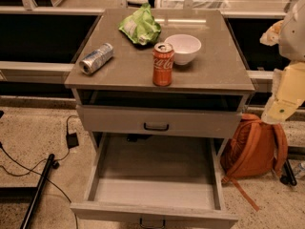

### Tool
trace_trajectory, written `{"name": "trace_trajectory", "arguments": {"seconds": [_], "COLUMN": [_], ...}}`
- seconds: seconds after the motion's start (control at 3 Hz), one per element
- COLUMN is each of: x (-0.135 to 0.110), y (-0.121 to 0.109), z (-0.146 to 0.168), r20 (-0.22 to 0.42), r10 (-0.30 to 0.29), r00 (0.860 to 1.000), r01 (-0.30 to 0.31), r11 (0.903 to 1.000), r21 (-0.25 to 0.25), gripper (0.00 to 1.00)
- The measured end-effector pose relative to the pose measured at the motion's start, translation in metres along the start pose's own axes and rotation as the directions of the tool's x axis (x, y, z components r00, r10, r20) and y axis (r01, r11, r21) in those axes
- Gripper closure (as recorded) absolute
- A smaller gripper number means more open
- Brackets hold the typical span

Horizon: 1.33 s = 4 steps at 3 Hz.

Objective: Place coke can into middle drawer

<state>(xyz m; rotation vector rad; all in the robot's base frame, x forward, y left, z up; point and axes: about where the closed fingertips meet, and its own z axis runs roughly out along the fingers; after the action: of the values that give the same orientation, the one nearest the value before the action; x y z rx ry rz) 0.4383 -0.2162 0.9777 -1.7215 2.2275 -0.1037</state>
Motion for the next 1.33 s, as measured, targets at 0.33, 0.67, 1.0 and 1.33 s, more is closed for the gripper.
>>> {"name": "trace_trajectory", "arguments": {"seconds": [0.33,0.67,1.0,1.33], "x": [0.000,-0.021,-0.071,-0.114], "y": [0.000,-0.020,-0.057,-0.082], "z": [0.000,0.005,0.027,0.056], "r20": [0.000,0.080,0.289,0.450], "r10": [0.000,-0.035,-0.109,-0.111], "r00": [1.000,0.996,0.951,0.886], "r01": [0.000,0.035,0.117,0.141], "r11": [1.0000,0.9994,0.9930,0.9895], "r21": [0.000,-0.004,-0.011,-0.033], "gripper": [0.00,0.00,0.00,0.00]}}
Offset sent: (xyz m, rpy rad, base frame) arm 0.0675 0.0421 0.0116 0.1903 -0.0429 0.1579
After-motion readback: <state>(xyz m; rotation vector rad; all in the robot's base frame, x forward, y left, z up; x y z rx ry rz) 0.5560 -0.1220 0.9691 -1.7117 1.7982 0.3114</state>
